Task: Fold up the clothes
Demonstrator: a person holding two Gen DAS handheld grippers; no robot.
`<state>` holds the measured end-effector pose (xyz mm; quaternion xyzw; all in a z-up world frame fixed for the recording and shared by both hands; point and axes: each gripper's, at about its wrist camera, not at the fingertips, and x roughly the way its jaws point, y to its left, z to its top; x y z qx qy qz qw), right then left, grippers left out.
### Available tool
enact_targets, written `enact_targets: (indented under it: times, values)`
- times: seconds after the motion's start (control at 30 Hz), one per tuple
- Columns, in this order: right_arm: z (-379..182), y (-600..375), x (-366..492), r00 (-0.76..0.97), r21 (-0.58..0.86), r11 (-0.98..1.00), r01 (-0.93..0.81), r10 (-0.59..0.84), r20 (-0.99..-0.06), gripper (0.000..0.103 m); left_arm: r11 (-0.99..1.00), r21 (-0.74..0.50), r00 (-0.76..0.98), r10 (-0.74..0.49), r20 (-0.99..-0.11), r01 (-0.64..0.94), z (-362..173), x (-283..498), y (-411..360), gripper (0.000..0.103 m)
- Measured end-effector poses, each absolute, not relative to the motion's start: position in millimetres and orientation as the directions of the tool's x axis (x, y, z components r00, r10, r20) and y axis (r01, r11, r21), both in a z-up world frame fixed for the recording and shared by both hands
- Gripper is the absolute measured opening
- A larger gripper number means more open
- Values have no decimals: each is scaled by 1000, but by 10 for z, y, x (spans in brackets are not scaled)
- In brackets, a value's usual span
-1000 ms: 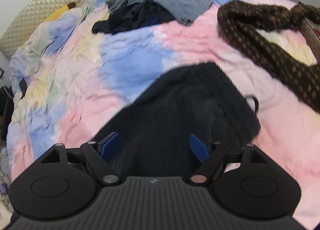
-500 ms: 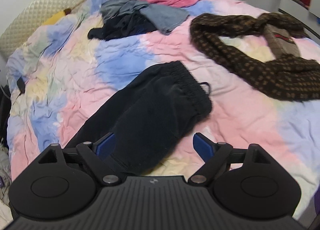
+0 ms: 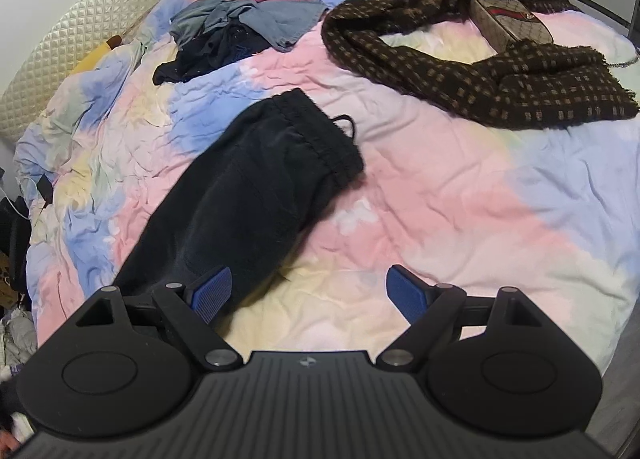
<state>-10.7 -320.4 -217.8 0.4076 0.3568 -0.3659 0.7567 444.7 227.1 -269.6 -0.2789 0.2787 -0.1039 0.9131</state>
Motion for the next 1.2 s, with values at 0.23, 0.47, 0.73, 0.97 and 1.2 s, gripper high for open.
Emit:
enact_targets:
  times: [0.23,0.47,0.73,0.97,1.2]
  values:
    - [-2537,-3828,-596,512,430,328,841,-228,-828,86,888,-424,828,-369,-421,180,-2164,4373,1075,11]
    - [-3048,-4571,-928,532,484,256,837,-172,-829,86,917,-243,797,-396,-456,317,-2229,4108,-481,11]
    - [-3516,-4953,-1222,554,511,254,821,-143,-820,86,904,-88,628,-358,-691,419,-3717,3847,-2007,12]
    - [-3823,-5079,-1129,649,614,231,755,-126,-751,89,885,36,576,-271,-771,464,-4627,3588,-2224,14]
    - [-4187,-5161,-213,779,759,207,617,-25,-627,98,863,40,541,-279,-793,503,-4342,3499,-2166,18]
